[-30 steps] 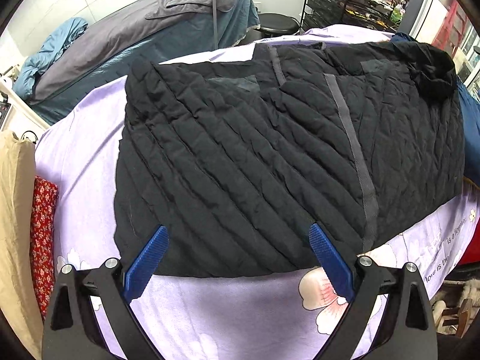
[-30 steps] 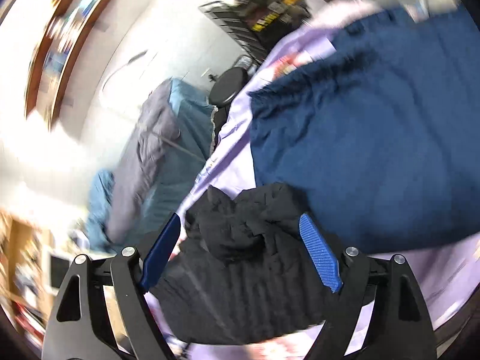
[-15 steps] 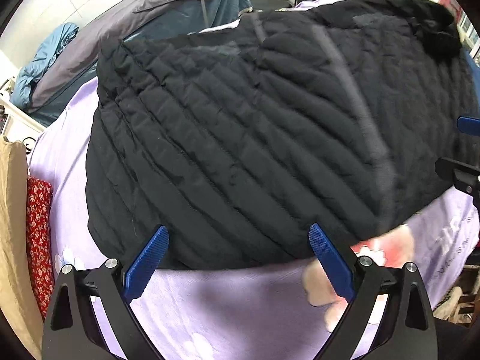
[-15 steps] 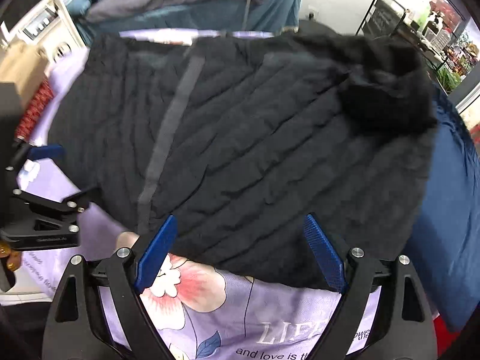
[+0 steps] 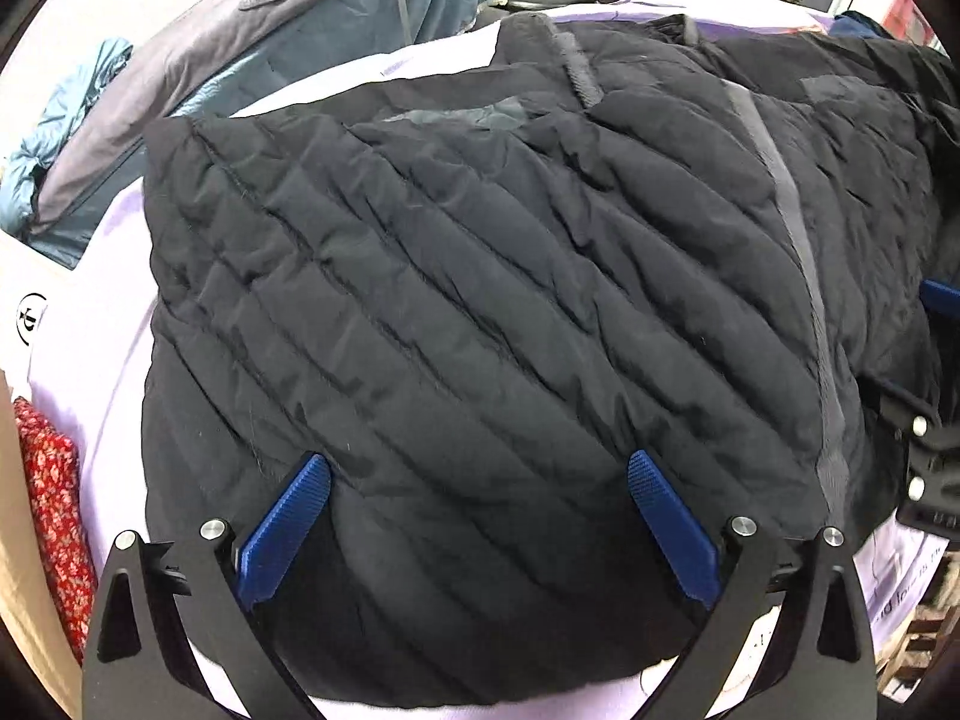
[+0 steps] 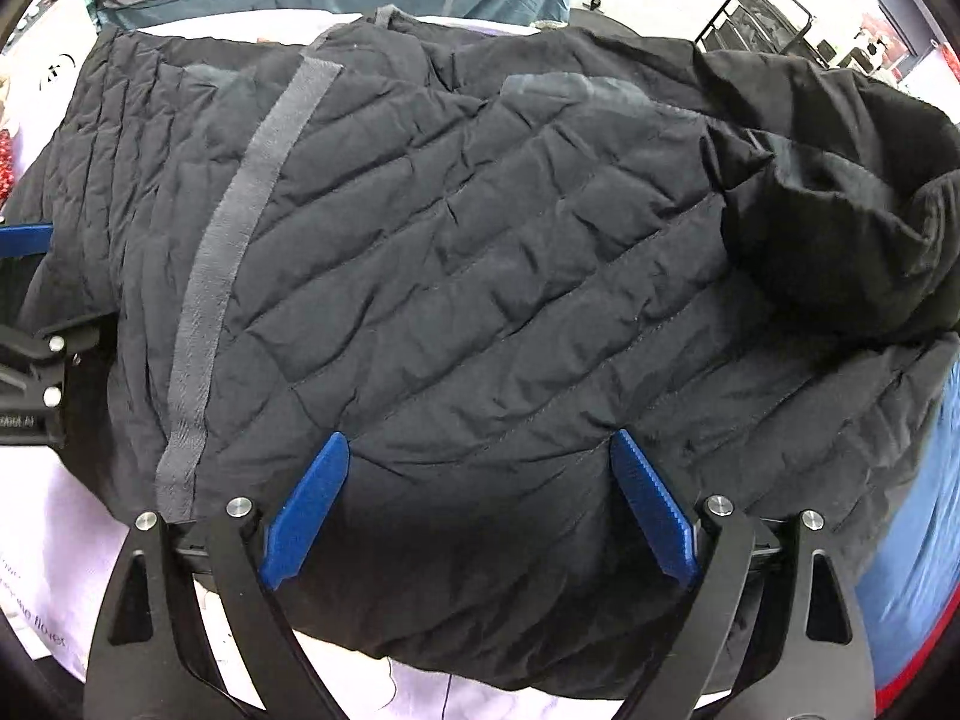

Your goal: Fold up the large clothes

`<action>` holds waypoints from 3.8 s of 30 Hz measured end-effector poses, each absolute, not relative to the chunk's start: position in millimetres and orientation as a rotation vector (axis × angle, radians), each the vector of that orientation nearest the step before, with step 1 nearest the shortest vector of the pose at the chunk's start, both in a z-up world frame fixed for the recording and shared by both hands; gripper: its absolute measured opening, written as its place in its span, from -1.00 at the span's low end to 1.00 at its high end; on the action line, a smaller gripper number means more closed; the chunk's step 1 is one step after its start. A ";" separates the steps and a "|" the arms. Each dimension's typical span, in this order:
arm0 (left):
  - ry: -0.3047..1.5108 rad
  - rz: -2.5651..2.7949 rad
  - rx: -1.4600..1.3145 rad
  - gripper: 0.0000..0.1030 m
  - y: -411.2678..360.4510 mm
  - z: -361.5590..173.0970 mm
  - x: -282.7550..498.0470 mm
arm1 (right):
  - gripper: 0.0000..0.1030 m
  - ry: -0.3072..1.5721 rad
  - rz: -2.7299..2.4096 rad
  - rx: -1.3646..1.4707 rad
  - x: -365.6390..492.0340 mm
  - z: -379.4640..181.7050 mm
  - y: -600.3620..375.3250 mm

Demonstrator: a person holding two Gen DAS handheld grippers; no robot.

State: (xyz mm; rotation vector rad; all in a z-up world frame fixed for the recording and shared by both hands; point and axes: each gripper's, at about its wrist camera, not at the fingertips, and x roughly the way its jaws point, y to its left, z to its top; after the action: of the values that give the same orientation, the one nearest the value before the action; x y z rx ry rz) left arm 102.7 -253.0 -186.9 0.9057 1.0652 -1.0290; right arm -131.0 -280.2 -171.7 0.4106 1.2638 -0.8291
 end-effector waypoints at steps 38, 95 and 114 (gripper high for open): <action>1.011 -0.938 0.772 0.87 -144.9 -145.3 84.2 | 0.89 1.156 -0.879 0.464 -174.2 -161.5 -248.1; 1.259 -0.874 0.406 0.85 -119.4 -129.4 190.2 | 0.85 0.955 -0.823 0.717 -211.8 -162.8 -361.8; 1.554 -0.970 0.244 0.83 -199.5 -209.2 259.9 | 0.85 0.990 -0.835 0.744 -202.6 -166.0 -367.7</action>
State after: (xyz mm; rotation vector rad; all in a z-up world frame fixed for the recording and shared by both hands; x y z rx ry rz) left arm 259.9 -199.5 -209.2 0.2441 1.5539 -0.9696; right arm -202.6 -367.7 -166.0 0.7436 0.9896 -0.8354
